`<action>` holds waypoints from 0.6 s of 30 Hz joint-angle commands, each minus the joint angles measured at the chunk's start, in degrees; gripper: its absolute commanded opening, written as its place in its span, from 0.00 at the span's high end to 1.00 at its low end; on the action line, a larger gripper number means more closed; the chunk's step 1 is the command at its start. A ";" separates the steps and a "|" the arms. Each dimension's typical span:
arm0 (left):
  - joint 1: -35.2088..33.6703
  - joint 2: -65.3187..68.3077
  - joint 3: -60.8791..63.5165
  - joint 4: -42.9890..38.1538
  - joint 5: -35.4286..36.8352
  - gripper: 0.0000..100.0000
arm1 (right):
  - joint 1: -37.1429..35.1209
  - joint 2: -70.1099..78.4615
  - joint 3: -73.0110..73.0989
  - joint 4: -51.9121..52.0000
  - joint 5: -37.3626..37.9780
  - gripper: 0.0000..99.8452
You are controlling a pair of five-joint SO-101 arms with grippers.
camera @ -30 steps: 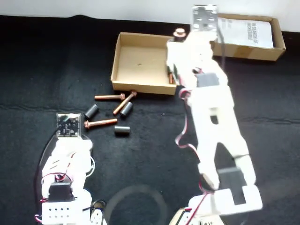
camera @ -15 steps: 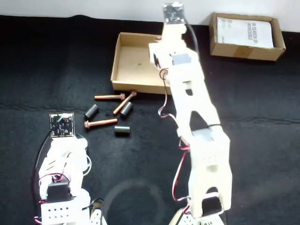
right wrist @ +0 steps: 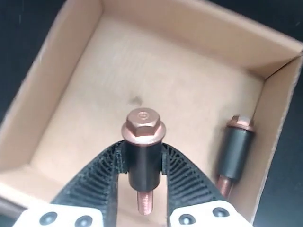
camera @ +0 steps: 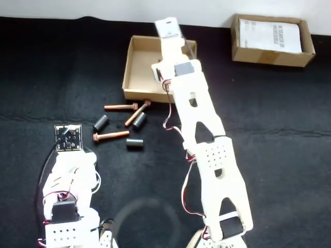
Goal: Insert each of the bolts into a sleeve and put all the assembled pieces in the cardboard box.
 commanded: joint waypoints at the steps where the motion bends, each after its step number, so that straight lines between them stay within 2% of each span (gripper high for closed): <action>1: -0.84 -0.22 1.01 -1.05 -0.44 0.99 | -1.01 -1.36 -5.49 4.53 5.63 0.97; 7: -1.10 -0.22 1.01 -1.05 -0.44 0.99 | -1.01 -1.27 -11.21 13.85 7.65 0.78; 13: -1.10 -0.22 1.01 -0.97 -0.44 0.99 | -1.01 -1.27 -21.85 23.69 7.74 0.78; 18: -1.10 -0.22 1.01 -0.97 -0.44 0.99 | -2.77 -1.27 -31.16 37.67 7.74 0.78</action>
